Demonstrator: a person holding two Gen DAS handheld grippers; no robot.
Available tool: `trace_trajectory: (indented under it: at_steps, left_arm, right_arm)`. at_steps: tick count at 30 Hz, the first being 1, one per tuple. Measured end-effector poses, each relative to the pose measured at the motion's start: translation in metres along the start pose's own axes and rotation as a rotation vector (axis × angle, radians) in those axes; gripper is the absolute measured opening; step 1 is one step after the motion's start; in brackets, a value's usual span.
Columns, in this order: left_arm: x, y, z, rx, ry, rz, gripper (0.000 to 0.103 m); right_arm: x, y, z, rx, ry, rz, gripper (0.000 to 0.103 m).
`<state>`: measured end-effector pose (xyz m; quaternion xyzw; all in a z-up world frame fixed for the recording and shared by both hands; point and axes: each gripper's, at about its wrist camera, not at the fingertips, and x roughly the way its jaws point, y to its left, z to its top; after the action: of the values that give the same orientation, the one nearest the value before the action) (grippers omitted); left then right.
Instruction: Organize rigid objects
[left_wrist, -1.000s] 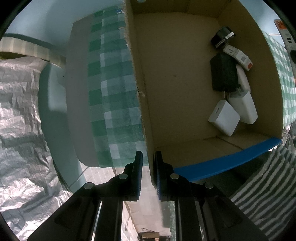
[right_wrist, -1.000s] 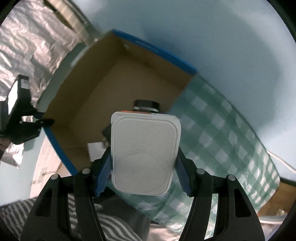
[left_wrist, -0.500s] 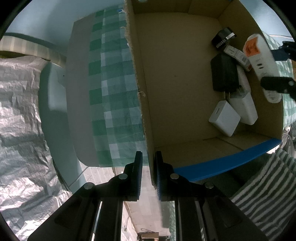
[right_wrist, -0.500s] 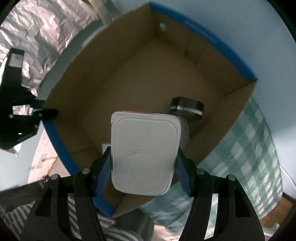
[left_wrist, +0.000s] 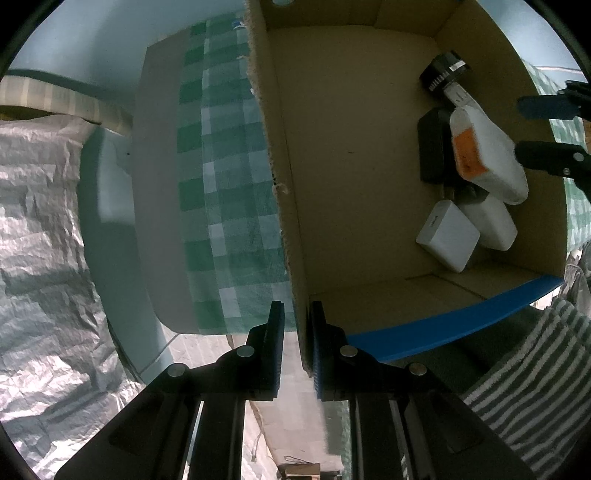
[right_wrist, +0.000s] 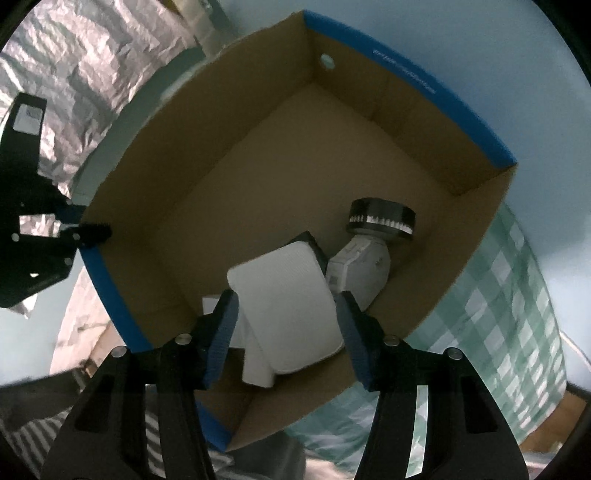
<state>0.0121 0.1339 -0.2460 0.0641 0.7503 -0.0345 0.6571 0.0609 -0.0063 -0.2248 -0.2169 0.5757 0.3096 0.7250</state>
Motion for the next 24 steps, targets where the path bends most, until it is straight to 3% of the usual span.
trace_trajectory:
  at_steps: [5, 9, 11, 16, 24]
  left_arm:
    - [-0.008, -0.005, -0.001, 0.003, -0.021, 0.015, 0.013]
    - [-0.026, -0.009, 0.001, -0.021, -0.063, 0.016, 0.014]
    - [-0.038, -0.011, 0.001, -0.033, -0.098, 0.017, 0.031]
    - [-0.072, -0.017, 0.0, -0.07, -0.183, 0.0, 0.037]
    - [-0.137, -0.041, -0.005, -0.1, -0.347, 0.032, 0.073]
  right_arm:
    - [-0.019, -0.008, -0.009, 0.042, -0.042, -0.029, 0.068]
    - [-0.042, -0.017, -0.016, 0.092, -0.096, -0.036, 0.069]
    - [-0.058, -0.024, -0.021, 0.127, -0.127, -0.031, 0.07]
    - [-0.101, -0.039, -0.035, 0.215, -0.224, -0.023, 0.075]
    - [-0.174, -0.055, -0.063, 0.336, -0.381, -0.071, 0.08]
